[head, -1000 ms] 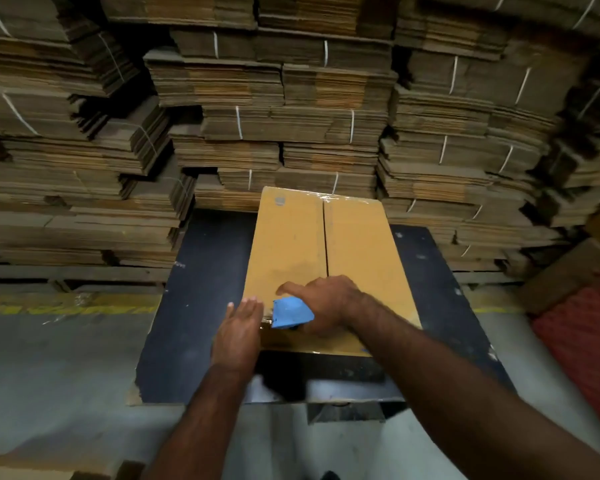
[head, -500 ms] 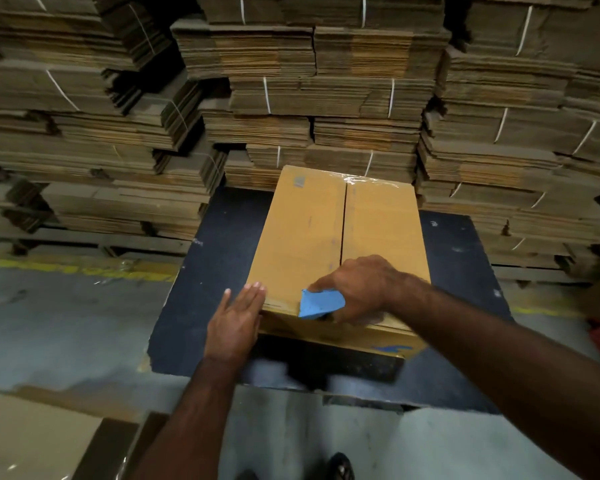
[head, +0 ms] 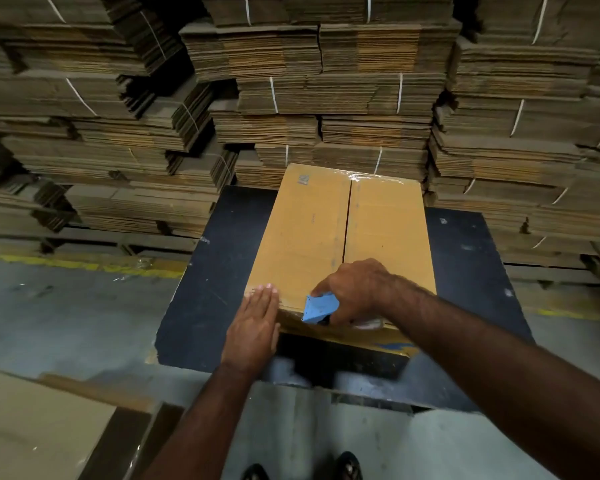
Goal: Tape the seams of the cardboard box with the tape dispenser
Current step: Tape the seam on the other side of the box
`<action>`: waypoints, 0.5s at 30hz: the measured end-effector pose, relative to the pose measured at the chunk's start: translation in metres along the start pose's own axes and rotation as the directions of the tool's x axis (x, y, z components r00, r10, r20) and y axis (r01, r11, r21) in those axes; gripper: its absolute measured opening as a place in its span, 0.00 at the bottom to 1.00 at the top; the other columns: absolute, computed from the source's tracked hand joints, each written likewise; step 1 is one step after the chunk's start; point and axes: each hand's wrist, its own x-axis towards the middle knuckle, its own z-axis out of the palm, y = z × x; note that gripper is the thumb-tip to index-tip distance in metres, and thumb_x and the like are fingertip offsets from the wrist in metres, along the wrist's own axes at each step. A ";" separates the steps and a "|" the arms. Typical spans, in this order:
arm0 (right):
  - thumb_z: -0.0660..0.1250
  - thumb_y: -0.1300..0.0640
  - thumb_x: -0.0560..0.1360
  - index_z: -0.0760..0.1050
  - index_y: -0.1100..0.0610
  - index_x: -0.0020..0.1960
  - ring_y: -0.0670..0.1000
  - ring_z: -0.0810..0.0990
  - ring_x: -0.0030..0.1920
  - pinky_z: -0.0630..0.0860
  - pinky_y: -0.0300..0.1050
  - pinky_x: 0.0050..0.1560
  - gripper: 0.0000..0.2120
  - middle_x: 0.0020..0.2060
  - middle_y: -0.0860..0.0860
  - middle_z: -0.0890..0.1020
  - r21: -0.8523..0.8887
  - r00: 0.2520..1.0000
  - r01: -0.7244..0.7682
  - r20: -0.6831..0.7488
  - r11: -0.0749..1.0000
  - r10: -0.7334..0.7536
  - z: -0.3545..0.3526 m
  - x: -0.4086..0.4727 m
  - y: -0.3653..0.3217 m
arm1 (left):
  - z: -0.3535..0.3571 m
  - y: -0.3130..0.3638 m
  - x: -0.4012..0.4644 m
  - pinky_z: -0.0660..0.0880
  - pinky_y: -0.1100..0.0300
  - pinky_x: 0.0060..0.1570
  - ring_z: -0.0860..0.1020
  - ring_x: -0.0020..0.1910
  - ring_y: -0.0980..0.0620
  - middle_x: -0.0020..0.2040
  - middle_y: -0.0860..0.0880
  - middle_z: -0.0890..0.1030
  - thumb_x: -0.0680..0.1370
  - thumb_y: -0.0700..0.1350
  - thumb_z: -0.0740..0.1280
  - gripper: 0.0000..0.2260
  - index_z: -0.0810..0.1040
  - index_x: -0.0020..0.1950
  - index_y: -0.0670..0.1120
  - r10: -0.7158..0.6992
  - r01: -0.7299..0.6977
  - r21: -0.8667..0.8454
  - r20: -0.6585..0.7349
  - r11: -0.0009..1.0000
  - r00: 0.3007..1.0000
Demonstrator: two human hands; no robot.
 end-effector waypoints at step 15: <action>0.65 0.33 0.71 0.62 0.35 0.74 0.48 0.73 0.47 0.67 0.45 0.41 0.33 0.56 0.45 0.80 0.089 0.999 0.018 -0.047 0.996 -0.014 0.019 -0.034 0.046 | 0.005 0.012 0.000 0.65 0.51 0.72 0.72 0.70 0.46 0.71 0.44 0.74 0.72 0.38 0.69 0.28 0.72 0.72 0.42 0.074 -0.076 -0.043 -0.052 0.996 0.996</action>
